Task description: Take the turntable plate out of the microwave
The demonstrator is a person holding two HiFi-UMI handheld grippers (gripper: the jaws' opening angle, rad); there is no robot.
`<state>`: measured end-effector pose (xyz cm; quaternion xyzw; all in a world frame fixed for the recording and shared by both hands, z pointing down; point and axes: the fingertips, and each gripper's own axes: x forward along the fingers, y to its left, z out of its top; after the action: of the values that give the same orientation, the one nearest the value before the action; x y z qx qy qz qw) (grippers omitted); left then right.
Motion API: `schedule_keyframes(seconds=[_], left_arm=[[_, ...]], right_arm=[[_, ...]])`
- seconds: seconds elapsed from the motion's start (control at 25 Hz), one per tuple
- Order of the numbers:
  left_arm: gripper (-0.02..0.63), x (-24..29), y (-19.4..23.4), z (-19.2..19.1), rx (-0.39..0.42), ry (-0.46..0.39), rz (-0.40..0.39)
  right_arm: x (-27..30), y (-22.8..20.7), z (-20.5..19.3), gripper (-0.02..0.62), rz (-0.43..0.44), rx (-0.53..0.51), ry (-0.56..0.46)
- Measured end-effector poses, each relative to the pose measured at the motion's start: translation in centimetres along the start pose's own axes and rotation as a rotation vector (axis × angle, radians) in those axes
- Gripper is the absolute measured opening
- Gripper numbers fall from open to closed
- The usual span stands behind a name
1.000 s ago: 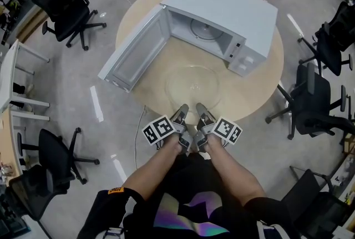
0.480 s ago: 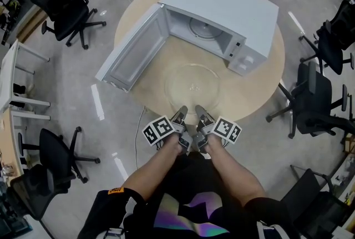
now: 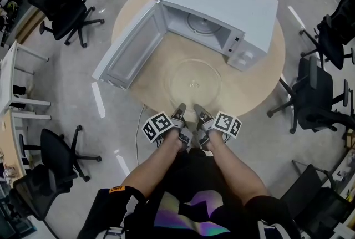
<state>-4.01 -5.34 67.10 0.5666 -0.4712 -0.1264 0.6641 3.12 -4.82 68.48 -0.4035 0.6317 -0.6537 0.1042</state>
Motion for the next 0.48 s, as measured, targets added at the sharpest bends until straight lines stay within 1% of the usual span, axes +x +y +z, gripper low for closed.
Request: schedule_keyframes(seconds=[0.28,0.48], left_arm=[[0.081,0.3,0.7,0.4,-0.019,-0.009,0.017],[0.081,0.7,1.2,0.8,-0.021,-0.016,0.029]], right_arm=[[-0.1,-0.4,-0.8,0.095,0.01,0.061,0.04],[-0.5,-0.7,-1.6,0.095,-0.001,0.073,0.063]])
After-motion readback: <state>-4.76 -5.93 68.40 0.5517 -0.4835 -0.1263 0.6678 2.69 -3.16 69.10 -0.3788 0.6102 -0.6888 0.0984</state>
